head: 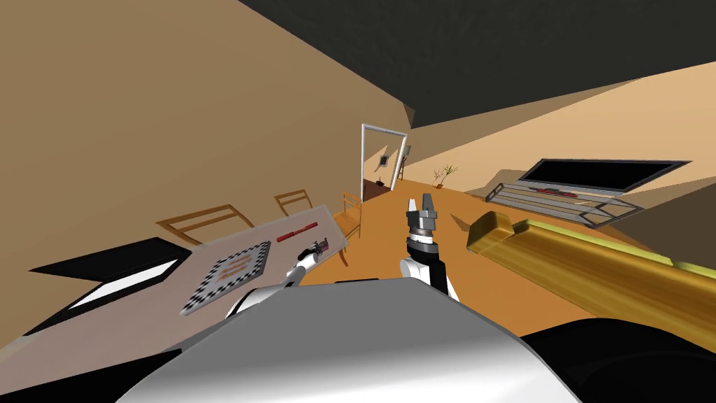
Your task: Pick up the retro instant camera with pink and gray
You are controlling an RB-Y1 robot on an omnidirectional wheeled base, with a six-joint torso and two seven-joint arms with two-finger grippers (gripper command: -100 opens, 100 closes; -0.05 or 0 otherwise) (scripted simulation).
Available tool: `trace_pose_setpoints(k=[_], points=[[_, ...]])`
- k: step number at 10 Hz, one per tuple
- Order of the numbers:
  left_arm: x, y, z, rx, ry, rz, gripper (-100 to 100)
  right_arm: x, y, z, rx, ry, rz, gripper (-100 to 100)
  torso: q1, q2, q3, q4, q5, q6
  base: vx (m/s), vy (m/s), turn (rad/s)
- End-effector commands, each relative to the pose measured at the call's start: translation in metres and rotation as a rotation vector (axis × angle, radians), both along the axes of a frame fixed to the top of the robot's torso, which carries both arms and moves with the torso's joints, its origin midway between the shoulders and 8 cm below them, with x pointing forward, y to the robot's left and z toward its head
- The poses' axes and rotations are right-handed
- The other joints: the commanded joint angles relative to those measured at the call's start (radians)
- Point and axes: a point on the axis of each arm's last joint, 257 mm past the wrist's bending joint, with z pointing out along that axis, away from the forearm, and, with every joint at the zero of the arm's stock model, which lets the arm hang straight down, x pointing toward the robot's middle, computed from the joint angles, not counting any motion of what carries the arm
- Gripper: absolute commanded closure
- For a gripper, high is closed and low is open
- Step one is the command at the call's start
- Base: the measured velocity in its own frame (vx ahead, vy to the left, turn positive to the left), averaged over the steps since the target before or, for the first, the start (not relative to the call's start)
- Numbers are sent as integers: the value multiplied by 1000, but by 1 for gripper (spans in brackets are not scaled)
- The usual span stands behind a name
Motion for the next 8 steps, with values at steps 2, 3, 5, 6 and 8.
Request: trace_pose_setpoints(k=[2,3,5,6,8], points=[[1,-10,-2,4,2,-27,-100,0,0,0,0,0,0,0,0,1,0,0,0,1,44,2,63],[3,-28,-3,2,0,-61,-100,0,0,0,0,0,0,0,0,3,1,0,0,1,45,8,256],[6,-45,-3,-2,-3,-92,-100,0,0,0,0,0,0,0,0,2,1,0,0,1,59,-5,217],[3,-47,-7,3,8,-104,-100,0,0,0,0,0,0,0,0,0,0,0,0,0,68,-9,112],[8,-66,-4,0,-4,-139,-100,0,0,0,0,0,0,0,0,3,1,0,0,1,37,2,131]])
